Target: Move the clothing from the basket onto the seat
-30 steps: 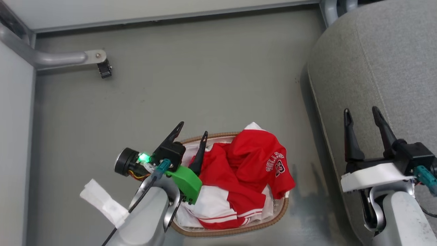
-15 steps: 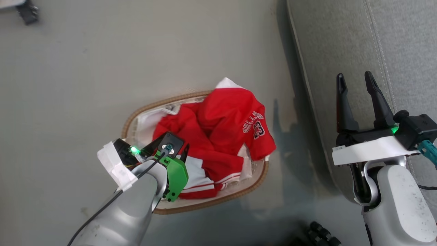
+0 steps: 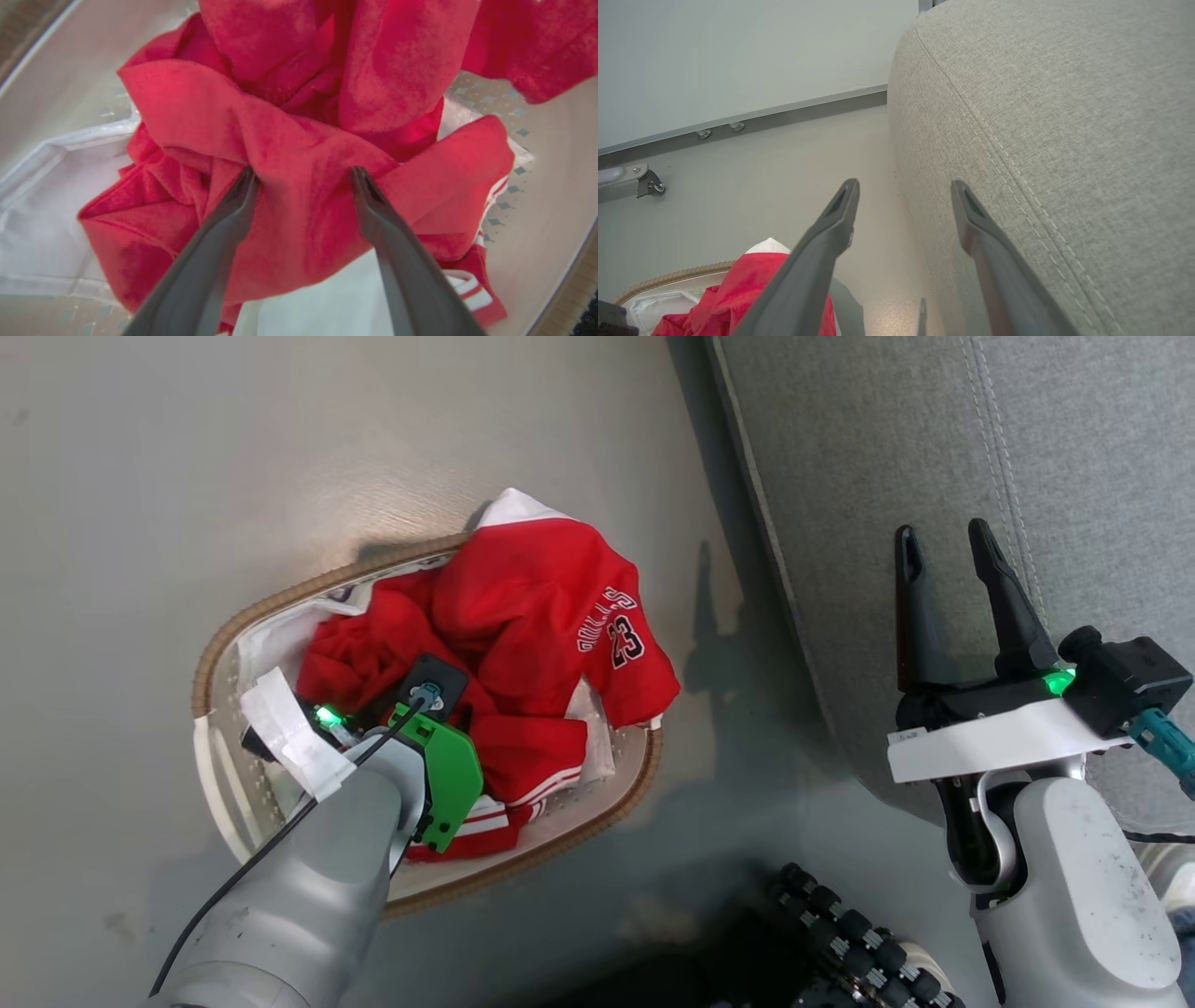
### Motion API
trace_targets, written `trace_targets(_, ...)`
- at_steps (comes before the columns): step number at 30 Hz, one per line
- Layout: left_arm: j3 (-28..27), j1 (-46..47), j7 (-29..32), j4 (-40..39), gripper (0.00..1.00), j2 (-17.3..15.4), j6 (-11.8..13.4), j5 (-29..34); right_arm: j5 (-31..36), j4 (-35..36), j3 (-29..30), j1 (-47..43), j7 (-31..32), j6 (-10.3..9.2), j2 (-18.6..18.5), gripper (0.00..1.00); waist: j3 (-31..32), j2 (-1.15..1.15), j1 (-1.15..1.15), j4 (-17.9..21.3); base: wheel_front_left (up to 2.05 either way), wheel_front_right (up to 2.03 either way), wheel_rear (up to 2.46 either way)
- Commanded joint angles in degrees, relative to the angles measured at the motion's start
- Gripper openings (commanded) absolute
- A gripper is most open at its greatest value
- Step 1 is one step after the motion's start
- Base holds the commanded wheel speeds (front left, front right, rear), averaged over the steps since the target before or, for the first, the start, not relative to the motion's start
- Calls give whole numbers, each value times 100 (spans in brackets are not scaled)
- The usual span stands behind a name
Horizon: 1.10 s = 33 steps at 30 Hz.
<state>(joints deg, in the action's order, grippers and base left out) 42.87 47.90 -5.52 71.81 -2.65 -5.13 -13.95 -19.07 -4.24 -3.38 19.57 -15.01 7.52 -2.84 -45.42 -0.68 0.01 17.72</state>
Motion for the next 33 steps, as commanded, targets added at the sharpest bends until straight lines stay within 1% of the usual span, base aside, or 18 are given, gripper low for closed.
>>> trace_targets(1,13,115,10,21,87,-40,-29,-24,-27,-2,-24,86,-26,-6,-9,100,-125,68,-1,132,0,0,0)
trace_targets(2,16,118,5,31,75,-42,-33,-50,-32,-8,-35,89,-26,-6,-9,100,-123,68,-1,129,0,0,0)
trace_targets(3,13,98,26,50,42,-42,-35,-83,-31,-11,-43,93,-26,-6,-9,100,-117,68,-1,122,0,0,0)
trace_targets(4,16,79,49,63,39,-42,-23,-99,-27,-13,-50,94,-26,-6,-10,100,-112,68,-1,115,0,0,0)
trace_targets(5,19,62,76,78,12,-41,7,-124,-20,-11,-60,96,-26,-6,-10,100,-108,68,-1,108,0,0,0)
trace_targets(6,8,52,70,96,0,-43,35,-141,-16,-6,-67,100,-26,-6,-10,100,-106,68,-1,104,0,0,0)
trace_targets(9,-17,12,41,139,0,-107,124,-191,-9,11,-82,109,-26,-6,-11,100,-114,68,-1,97,0,0,0)
trace_targets(12,-41,-44,-86,153,0,-132,161,-227,8,3,-64,99,-26,-6,-11,100,-97,68,-1,70,0,0,0)
trace_targets(16,-72,-145,-417,159,0,-129,104,-302,65,-67,2,45,-27,-6,-12,100,34,68,-1,-10,0,0,0)
trace_targets(22,-180,-306,-863,-11,0,-100,27,-507,212,-177,76,-36,-26,-6,-13,100,469,68,-1,-152,0,0,0)
trace_targets(27,-293,-473,-979,-503,0,-119,15,-559,403,-277,190,-223,-26,-6,-14,100,1069,68,-1,-376,0,0,0)
trace_targets(33,-288,-687,-969,-1494,0,-401,-20,-359,687,-393,296,-493,-26,-6,-16,100,1851,68,-1,-642,0,0,0)
